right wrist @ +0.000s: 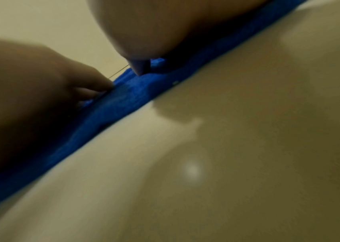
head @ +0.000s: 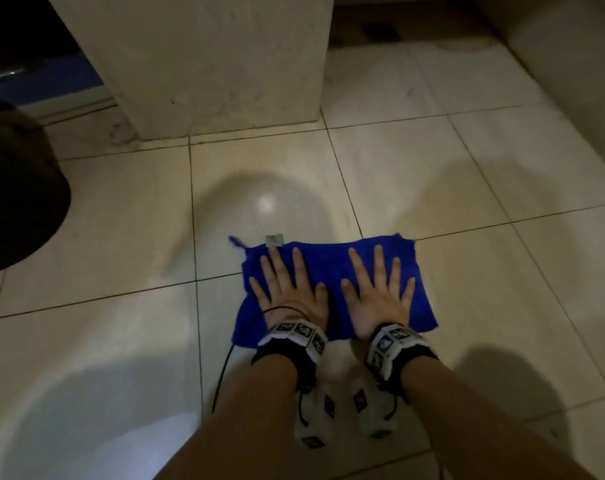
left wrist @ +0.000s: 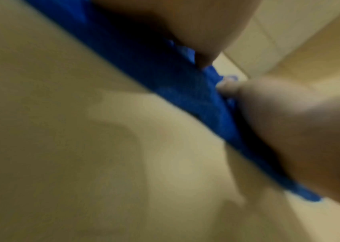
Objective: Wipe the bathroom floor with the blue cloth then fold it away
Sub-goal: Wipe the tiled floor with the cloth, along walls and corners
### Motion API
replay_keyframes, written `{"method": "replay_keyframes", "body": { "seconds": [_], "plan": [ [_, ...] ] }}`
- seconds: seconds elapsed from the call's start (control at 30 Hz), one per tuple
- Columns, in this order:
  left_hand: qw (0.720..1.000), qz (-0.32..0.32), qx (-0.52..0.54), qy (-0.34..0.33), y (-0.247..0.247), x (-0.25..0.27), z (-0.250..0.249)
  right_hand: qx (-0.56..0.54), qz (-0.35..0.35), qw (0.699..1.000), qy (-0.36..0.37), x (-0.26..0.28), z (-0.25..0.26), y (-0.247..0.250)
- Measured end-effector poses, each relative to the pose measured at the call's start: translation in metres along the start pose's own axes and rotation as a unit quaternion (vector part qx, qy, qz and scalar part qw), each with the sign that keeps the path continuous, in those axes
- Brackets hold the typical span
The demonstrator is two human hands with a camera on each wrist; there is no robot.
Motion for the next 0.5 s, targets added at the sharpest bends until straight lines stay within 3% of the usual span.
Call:
{"method": "replay_keyframes", "body": {
  "seconds": [0.2,0.3,0.5],
  "plan": [
    [0.976,0.076,-0.08,-0.185,-0.036,0.03,-0.105,-0.021,-0.024,0.993,-0.115,0.005,-0.115,0.032],
    [0.976,0.065,-0.086,-0.189,-0.049,0.042,-0.119,-0.013,-0.023,0.992,-0.127,0.009,-0.13,0.033],
    [0.984,0.046,-0.052,-0.162,-0.046,0.035,-0.104,-0.003,-0.022,0.99,-0.141,0.009,-0.112,0.028]
  ]
}}
Point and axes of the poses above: each hand's wrist, its own x-axis away from the middle knuckle, its own y-axis out of the back of the hand, z = x × y, the point moved 6 cm from there along -x, towards the middle knuckle, and after that the axes turned 8 degrees about y, right-handed, at the moved point
